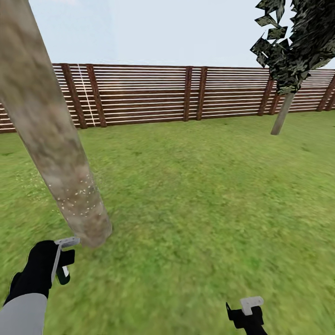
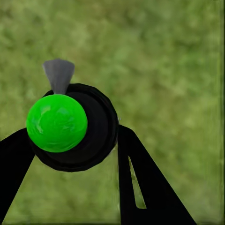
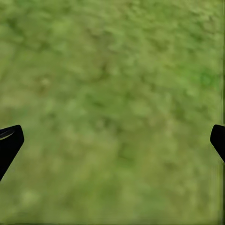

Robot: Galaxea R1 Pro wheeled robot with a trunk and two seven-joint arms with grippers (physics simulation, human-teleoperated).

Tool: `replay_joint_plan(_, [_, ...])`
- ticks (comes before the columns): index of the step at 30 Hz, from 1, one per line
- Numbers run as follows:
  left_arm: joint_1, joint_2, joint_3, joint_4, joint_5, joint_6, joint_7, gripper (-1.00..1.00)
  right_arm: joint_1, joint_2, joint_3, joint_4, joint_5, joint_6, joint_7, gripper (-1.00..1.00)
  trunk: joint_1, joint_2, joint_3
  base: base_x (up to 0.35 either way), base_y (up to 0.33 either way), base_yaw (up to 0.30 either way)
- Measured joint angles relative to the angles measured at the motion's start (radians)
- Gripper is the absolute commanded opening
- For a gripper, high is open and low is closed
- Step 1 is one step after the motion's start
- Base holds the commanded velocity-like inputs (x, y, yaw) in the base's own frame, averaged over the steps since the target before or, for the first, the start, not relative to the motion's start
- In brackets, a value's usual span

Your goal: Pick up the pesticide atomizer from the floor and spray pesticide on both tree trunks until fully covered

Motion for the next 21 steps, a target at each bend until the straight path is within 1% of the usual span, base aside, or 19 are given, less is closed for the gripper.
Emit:
replay_joint_plan(1, [0.000,-0.005,-0.001,0.000,-0.003,-0.001,-0.002,-1.00,0.000,0.000,0.000,0.000,0.000,0.000,0.000,1.00,0.000,0.000,0.000,-0.002,-0.006,0.002])
replay_joint_plan(3, [0.000,-0.002,-0.003,-0.001,-0.006,-0.015,-0.009,-1.00,0.000,0.000,0.000,0.000,0.000,-0.001,0.000,1.00,0.000,0.000,0.000,-0.001,-0.002,0.001])
replay_joint_plan(4, [0.002,-0.001,-0.003,0.000,-0.005,-0.059,-0.011,-1.00,0.000,0.000,0.000,0.000,0.001,-0.001,0.000,1.00,0.000,0.000,0.000,0.000,0.000,0.000])
replay_joint_plan(5, [0.026,-0.004,-0.004,0.012,-0.002,-0.191,-0.021,-1.00,0.000,0.000,0.001,0.000,0.003,0.001,0.002,1.00,0.000,0.000,0.000,-0.130,0.000,0.000])
replay_joint_plan(6, [0.044,-0.005,-0.011,0.043,0.002,-0.272,-0.079,-1.00,0.000,0.000,0.002,0.000,0.018,0.002,0.005,1.00,0.000,0.000,0.000,-0.230,0.000,0.000])
replay_joint_plan(7, [0.050,-0.002,-0.030,0.069,-0.002,-0.303,-0.132,-1.00,0.000,0.000,0.003,0.000,0.040,0.002,0.007,1.00,0.000,0.000,0.000,-0.293,0.000,0.000])
replay_joint_plan(8, [0.057,0.006,-0.075,0.098,-0.004,-0.343,-0.201,-1.00,0.000,0.000,0.006,0.000,0.088,0.003,0.009,1.00,0.001,0.000,0.000,-0.314,0.000,0.000])
replay_joint_plan(9, [0.070,0.017,-0.106,0.117,-0.014,-0.391,-0.243,-1.00,0.000,0.001,0.009,-0.001,0.133,0.003,0.009,1.00,0.001,0.000,0.000,-0.330,0.000,0.000])
replay_joint_plan(10, [0.098,0.040,-0.175,0.143,-0.015,-0.485,-0.302,-1.00,0.000,0.001,0.014,-0.004,0.220,0.004,0.022,1.00,0.001,0.000,0.000,-0.333,0.000,0.000])
replay_joint_plan(11, [0.114,0.055,-0.225,0.164,-0.020,-0.529,-0.338,-1.00,0.000,0.001,0.013,-0.007,0.271,0.005,0.045,1.00,0.001,0.000,0.000,-0.336,0.000,0.000])
replay_joint_plan(12, [0.130,0.078,-0.306,0.201,-0.041,-0.581,-0.375,-1.00,0.000,0.001,0.017,-0.010,0.330,0.005,0.107,1.00,0.001,0.000,0.000,-0.336,0.000,0.000])
replay_joint_plan(13, [0.138,0.092,-0.383,0.254,-0.077,-0.651,-0.398,-1.00,0.000,0.001,0.012,-0.022,0.375,0.004,0.186,1.00,0.001,0.000,0.000,-0.337,0.000,0.000])
replay_joint_plan(14, [0.141,0.098,-0.429,0.300,-0.106,-0.707,-0.413,-1.00,0.000,0.002,0.007,-0.049,0.398,0.004,0.239,1.00,0.001,0.000,0.000,-0.337,0.027,0.000])
replay_joint_plan(15, [0.141,0.100,-0.462,0.354,-0.141,-0.765,-0.441,-1.00,0.000,0.002,0.001,-0.096,0.414,0.004,0.287,1.00,0.001,0.000,0.000,-0.337,0.052,0.000])
replay_joint_plan(17, [0.141,0.101,-0.508,0.432,-0.212,-0.846,-0.546,-1.00,0.000,0.001,0.010,-0.187,0.417,0.008,0.382,1.00,0.001,0.000,0.000,-0.294,0.028,0.000])
replay_joint_plan(18, [0.141,0.101,-0.520,0.447,-0.249,-0.877,-0.605,-1.00,0.000,0.000,0.013,-0.223,0.433,0.009,0.439,1.00,0.000,0.000,0.000,-0.154,0.010,0.000])
replay_joint_plan(19, [0.141,0.100,-0.526,0.451,-0.281,-0.907,-0.660,-1.00,0.000,-0.001,0.012,-0.259,0.462,0.010,0.508,1.00,0.000,0.000,0.000,-0.051,0.003,0.000])
replay_joint_plan(20, [0.141,0.097,-0.532,0.451,-0.306,-0.937,-0.728,-1.00,0.001,-0.001,0.009,-0.313,0.495,0.023,0.621,1.00,0.000,0.000,0.000,-0.021,0.001,0.000])
replay_joint_plan(21, [0.141,0.095,-0.534,0.450,-0.314,-0.948,-0.756,-1.00,0.001,-0.002,0.007,-0.347,0.506,0.040,0.664,1.00,0.000,0.000,0.000,-0.011,0.001,0.000])
